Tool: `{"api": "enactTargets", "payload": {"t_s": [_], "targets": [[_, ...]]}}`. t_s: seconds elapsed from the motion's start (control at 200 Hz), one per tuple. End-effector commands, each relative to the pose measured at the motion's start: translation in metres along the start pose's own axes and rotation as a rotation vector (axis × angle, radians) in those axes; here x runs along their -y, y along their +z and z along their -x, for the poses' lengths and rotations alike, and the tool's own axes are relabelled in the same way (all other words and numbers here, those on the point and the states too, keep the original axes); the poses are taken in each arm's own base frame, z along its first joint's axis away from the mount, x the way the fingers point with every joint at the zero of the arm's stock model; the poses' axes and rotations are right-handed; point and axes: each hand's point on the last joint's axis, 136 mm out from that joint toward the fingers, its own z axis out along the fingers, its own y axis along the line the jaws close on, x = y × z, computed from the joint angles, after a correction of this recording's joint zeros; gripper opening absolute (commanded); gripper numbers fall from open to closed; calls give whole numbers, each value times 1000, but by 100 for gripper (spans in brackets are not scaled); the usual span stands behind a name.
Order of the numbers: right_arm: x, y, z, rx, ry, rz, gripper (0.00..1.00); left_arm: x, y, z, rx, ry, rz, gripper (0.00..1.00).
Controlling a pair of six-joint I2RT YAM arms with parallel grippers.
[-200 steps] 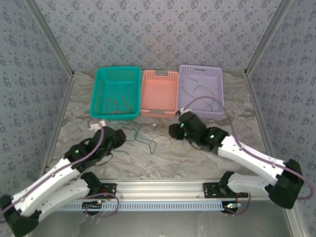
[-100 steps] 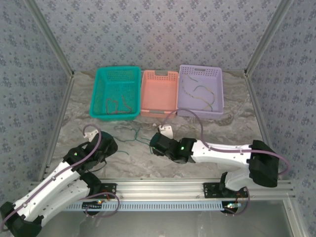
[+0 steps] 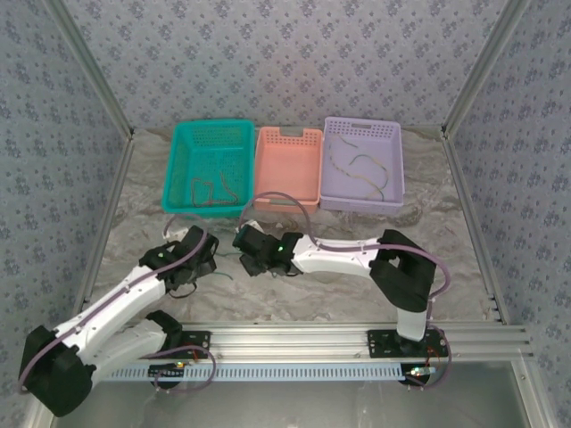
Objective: Untangle the cables
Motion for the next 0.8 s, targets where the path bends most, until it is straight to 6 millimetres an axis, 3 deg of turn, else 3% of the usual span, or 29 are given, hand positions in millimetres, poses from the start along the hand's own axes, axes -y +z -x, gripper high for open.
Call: {"api": "enactTargets", "payload": {"t_s": [0.0,0.36,0.415,0.505,0.59,0.674,0.694,0.799], "targets": [[4,12,-13,-78,-76,13,54,13,13,3,5,35,-53,70],[25,44,-36,-164,-73,-56,52,19,51,3,-14,29,-9,66],[27,48,-41,-178,-66,-56,47,17,55,1,-17,28,5,55],[34,53,-46,-192,-51,-65,31,12,56,3,6,14,26,22],[40,52,-52,-199,-42,-64,21,4,46,12,55,-3,39,0],[45,49,-51,-188,-29,-59,10,-6,27,26,123,-22,62,0],[51,50,-63,-210,-29,-66,8,-9,22,29,140,-26,69,0],[61,45,-68,-204,0,-54,1,-20,-5,52,229,-40,92,0]]}}
